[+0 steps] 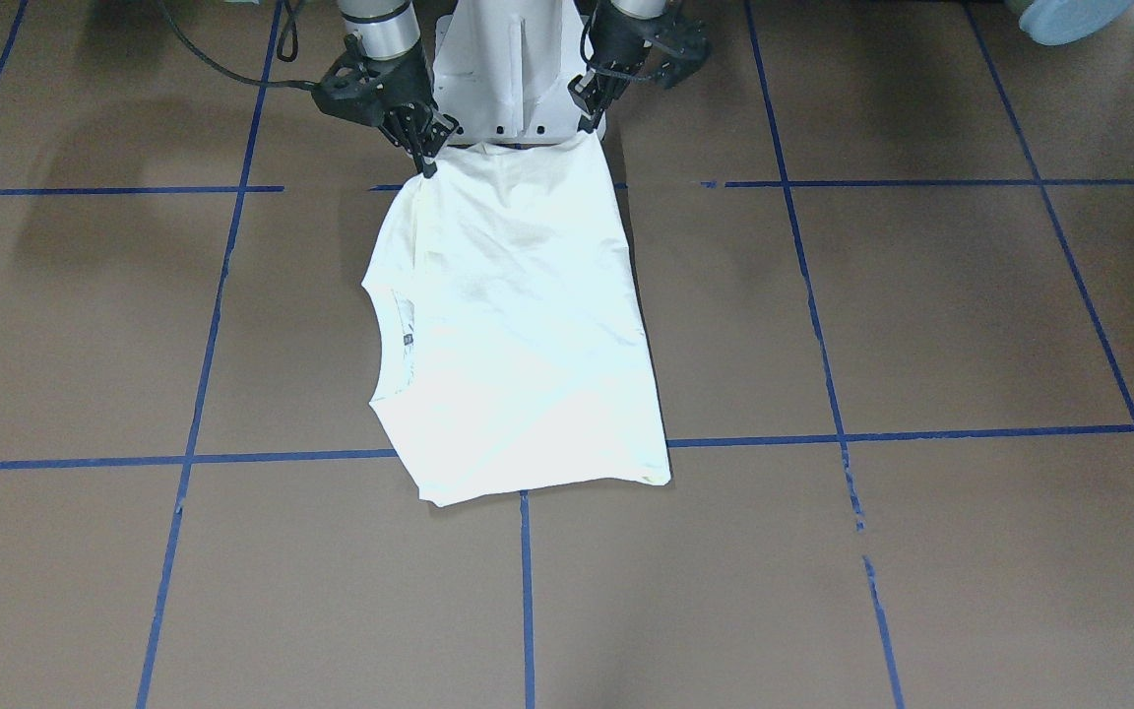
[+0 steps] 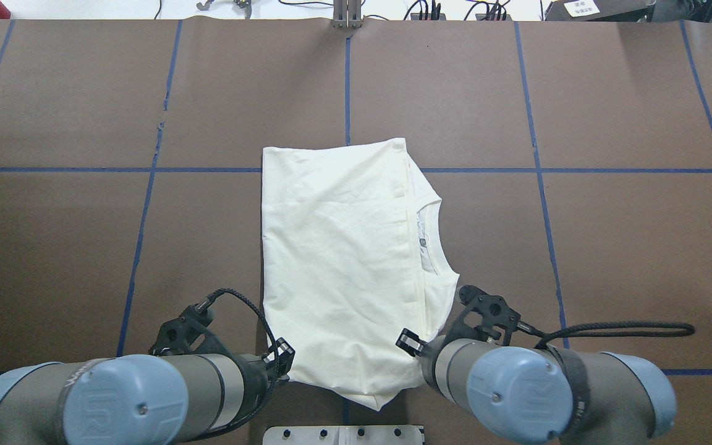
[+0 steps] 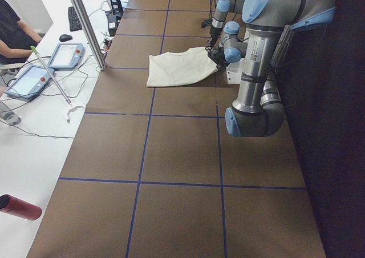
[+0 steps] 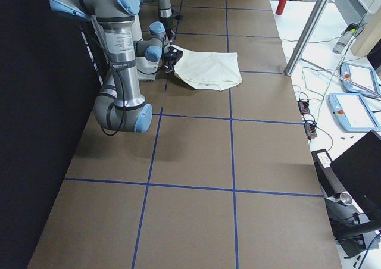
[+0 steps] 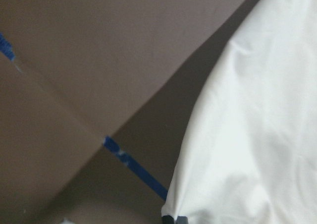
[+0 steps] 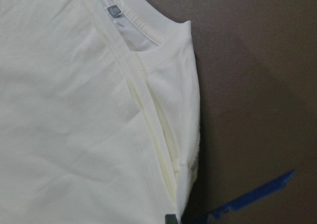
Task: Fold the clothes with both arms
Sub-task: 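Grasp the near edge of the shirt with both grippers, then lift the near edge with both grippers and fold it away from the robot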
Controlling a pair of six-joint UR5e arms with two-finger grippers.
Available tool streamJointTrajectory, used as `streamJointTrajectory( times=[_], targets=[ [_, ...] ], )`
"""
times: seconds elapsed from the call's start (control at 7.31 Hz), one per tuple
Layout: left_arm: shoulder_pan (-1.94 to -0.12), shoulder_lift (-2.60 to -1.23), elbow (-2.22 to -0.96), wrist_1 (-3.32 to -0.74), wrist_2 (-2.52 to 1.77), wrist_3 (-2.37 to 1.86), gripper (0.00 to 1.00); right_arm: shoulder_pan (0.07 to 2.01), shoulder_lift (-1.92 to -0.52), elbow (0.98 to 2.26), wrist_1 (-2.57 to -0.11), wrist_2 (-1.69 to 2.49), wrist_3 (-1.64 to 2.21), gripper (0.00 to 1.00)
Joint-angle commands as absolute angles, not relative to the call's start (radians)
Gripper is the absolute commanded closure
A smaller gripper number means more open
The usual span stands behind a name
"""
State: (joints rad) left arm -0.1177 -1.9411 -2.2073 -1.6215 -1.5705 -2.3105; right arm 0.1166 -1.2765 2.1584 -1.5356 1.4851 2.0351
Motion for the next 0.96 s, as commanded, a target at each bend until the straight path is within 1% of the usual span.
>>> streamJointTrajectory(
  times=[0.0, 0.14, 0.27, 0.41, 0.55, 0.68, 0.82],
  targets=[
    [-0.084, -1.944, -2.345, -1.531, -1.572, -2.327, 1.0, 0.06, -1.348, 2.328, -1.537, 1.477, 2.118, 1.0],
    [-0.086, -1.948, -2.391, -1.491, -1.572, -2.326, 1.0, 0.093, -1.341, 2.368, -1.558, 1.479, 2.124, 1.0],
    [-0.106, -1.953, -2.37, -1.486, -1.568, -2.31, 1.0, 0.135, -1.327, 2.355, -1.58, 1.479, 2.118, 1.0],
    [-0.186, -1.965, -2.308, -1.493, -1.563, -2.292, 1.0, 0.22, -1.283, 2.295, -1.58, 1.492, 2.106, 1.0],
    [-0.265, -2.015, -2.205, -1.491, -1.565, -2.205, 1.0, 0.273, -1.191, 2.187, -1.58, 1.494, 2.044, 1.0],
    [-0.309, -2.043, -2.128, -1.494, -1.565, -2.15, 1.0, 0.308, -1.155, 2.113, -1.572, 1.497, 2.027, 1.0],
    [-0.348, -2.065, -2.085, -1.508, -1.563, -2.101, 1.0, 0.348, -1.147, 2.065, -1.566, 1.511, 1.97, 1.0]
  ],
)
